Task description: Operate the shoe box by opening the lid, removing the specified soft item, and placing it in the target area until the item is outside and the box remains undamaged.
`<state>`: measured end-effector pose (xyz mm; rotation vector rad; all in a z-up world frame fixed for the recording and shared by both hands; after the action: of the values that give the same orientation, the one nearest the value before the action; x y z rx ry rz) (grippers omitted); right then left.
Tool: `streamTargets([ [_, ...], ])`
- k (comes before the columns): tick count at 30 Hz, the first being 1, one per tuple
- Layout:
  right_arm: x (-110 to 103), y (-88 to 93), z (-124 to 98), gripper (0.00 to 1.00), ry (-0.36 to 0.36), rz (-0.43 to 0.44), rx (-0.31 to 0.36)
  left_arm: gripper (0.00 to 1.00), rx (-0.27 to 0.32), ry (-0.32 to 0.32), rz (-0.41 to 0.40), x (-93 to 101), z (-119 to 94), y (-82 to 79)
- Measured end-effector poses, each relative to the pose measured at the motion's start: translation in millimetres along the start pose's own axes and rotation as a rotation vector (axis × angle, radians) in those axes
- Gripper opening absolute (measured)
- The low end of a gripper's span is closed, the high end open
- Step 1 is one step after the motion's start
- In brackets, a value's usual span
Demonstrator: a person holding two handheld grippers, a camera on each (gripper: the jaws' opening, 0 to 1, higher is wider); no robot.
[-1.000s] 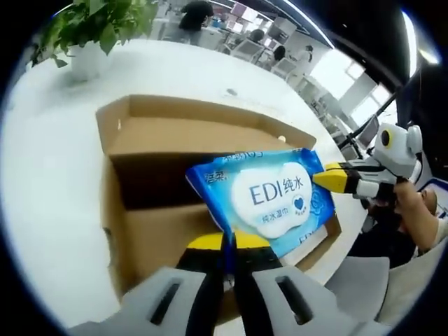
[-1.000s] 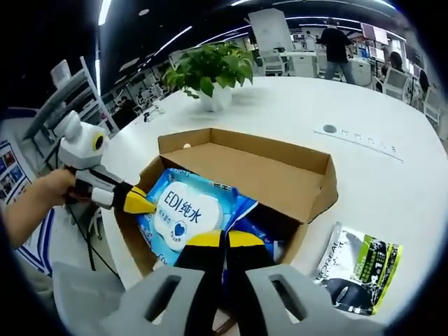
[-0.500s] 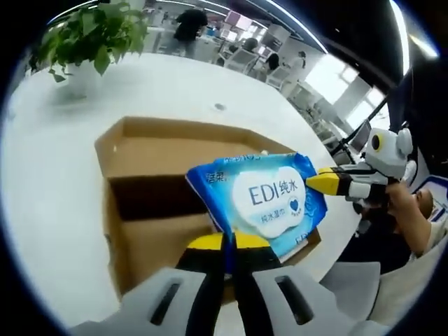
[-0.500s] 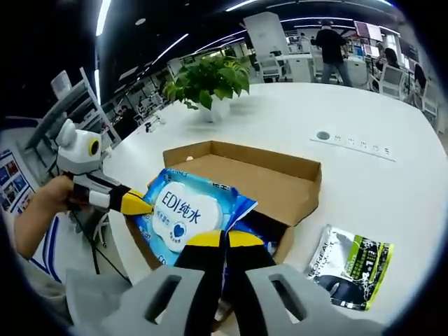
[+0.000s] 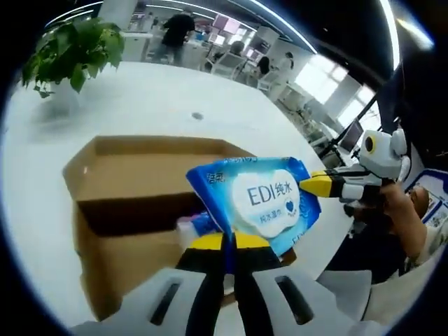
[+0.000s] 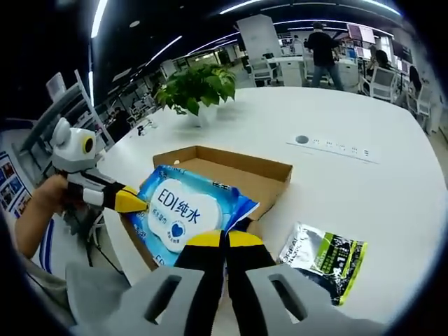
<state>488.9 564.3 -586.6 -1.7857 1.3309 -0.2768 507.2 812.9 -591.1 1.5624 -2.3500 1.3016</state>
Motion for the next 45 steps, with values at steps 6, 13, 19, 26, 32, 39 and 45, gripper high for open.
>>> streamTargets([
  [6,14.3,2.1,-11.5,0.00,0.020,-0.001,-0.011,0.00,-0.009,0.019,0.011,10.9,13.5,-4.0],
  [13,33.0,4.8,-24.6,0.00,0.042,0.004,-0.018,0.00,-0.005,0.037,0.014,27.8,29.8,-5.2],
  [19,50.1,7.2,-34.5,0.00,0.073,0.012,-0.022,0.00,-0.002,0.048,0.031,45.6,43.9,-7.3],
  [26,68.3,10.9,-47.5,0.00,0.106,0.015,-0.026,0.00,-0.004,0.071,0.040,63.4,60.6,-10.0],
  [32,83.0,13.8,-56.3,0.00,0.129,0.020,-0.030,0.00,-0.008,0.089,0.052,76.6,73.1,-13.5],
  [39,101.9,18.0,-66.2,0.00,0.164,0.032,-0.033,0.00,-0.018,0.111,0.069,92.6,90.5,-18.3],
  [45,116.7,24.6,-72.5,0.00,0.193,0.049,-0.039,0.00,-0.036,0.123,0.095,102.7,106.2,-19.3],
])
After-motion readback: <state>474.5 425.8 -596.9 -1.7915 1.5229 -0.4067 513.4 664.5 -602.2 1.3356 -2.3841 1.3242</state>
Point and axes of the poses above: the point that each gripper's makers call its tool centre point, and the gripper's own axes: z roughly forward along the fingers, x roughly to its right, y roughly out of its underside, the point moved 10 cm from there along -z, roughly backward along the fingers, and after that the axes turned 1 degree about x, right-handed, at the moved point
